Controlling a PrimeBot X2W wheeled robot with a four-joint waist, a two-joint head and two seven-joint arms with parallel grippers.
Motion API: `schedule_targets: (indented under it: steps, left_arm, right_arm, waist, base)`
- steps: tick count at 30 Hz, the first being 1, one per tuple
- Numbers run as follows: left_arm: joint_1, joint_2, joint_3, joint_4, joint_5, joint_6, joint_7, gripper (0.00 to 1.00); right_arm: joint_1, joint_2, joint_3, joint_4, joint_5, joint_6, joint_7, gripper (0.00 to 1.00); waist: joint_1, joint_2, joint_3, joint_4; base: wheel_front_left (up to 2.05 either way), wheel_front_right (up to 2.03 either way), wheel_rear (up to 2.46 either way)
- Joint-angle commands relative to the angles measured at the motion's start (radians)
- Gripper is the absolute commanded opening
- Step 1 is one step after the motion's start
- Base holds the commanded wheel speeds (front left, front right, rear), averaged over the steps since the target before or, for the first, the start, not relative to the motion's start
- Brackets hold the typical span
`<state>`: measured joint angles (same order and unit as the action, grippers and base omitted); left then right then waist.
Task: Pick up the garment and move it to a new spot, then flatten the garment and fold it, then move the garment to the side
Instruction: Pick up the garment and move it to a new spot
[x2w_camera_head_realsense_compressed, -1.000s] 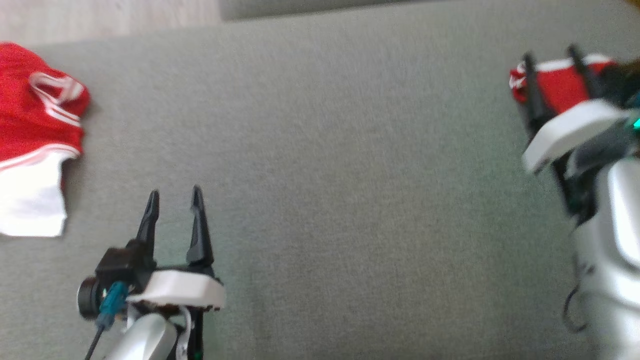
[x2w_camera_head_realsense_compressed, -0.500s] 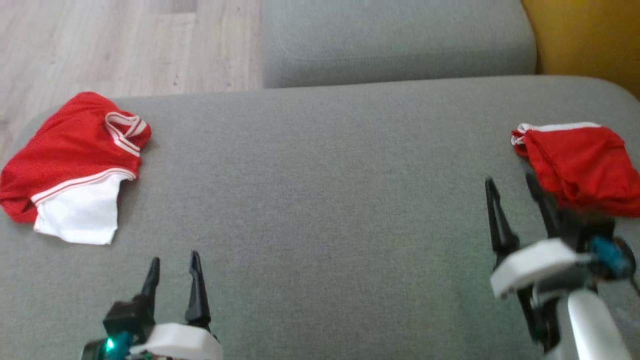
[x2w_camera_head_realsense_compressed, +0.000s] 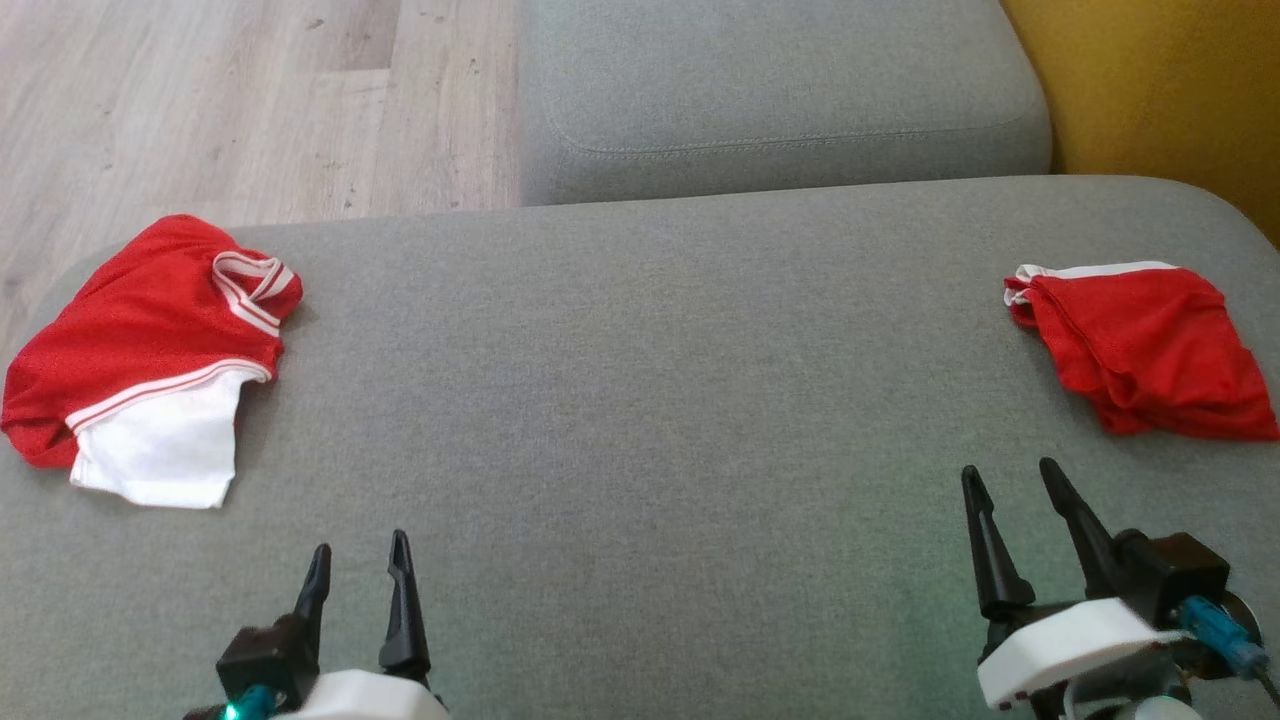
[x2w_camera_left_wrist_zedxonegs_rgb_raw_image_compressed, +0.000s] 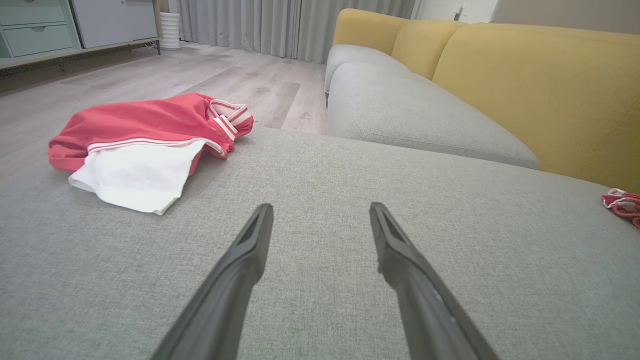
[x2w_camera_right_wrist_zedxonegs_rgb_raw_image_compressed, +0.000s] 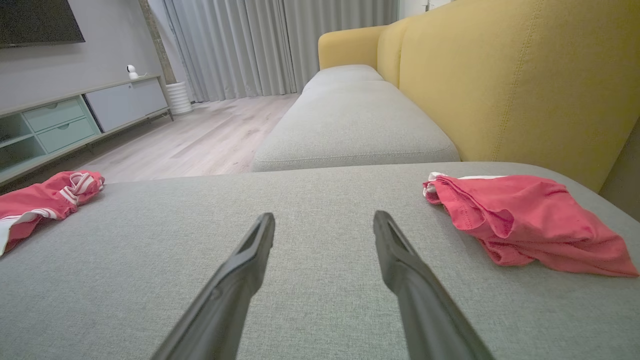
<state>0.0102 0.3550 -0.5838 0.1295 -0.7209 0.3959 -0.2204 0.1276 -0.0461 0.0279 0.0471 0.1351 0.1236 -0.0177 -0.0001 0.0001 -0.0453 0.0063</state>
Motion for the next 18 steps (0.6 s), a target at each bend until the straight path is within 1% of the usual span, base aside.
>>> schedule_targets:
  steps: [1,14,18]
  left_arm:
    - [-0.036,0.007,0.032,-0.019,-0.002,-0.002,-0.010,1.00]
    - [-0.045,0.013,0.030,-0.023,0.003,-0.004,-0.014,1.00]
    - [-0.053,0.013,0.027,-0.025,0.006,-0.004,-0.013,1.00]
  right_arm:
    - [-0.031,-0.004,0.025,-0.040,0.002,0.007,-0.008,1.00]
    - [-0.023,-0.004,0.019,-0.029,0.004,0.007,-0.002,1.00]
    - [-0.019,-0.004,0.014,-0.034,-0.001,0.007,0.003,1.00]
  waist:
    - [0.0001,-0.0001,0.000,0.001]
    - [0.0001,-0.0001,0.000,0.015]
    - [0.0001,-0.0001,0.002,0.048]
  base:
    - [0.00,0.00,0.00]
    - [0.00,0.00,0.00]
    - [0.00,0.00,0.00]
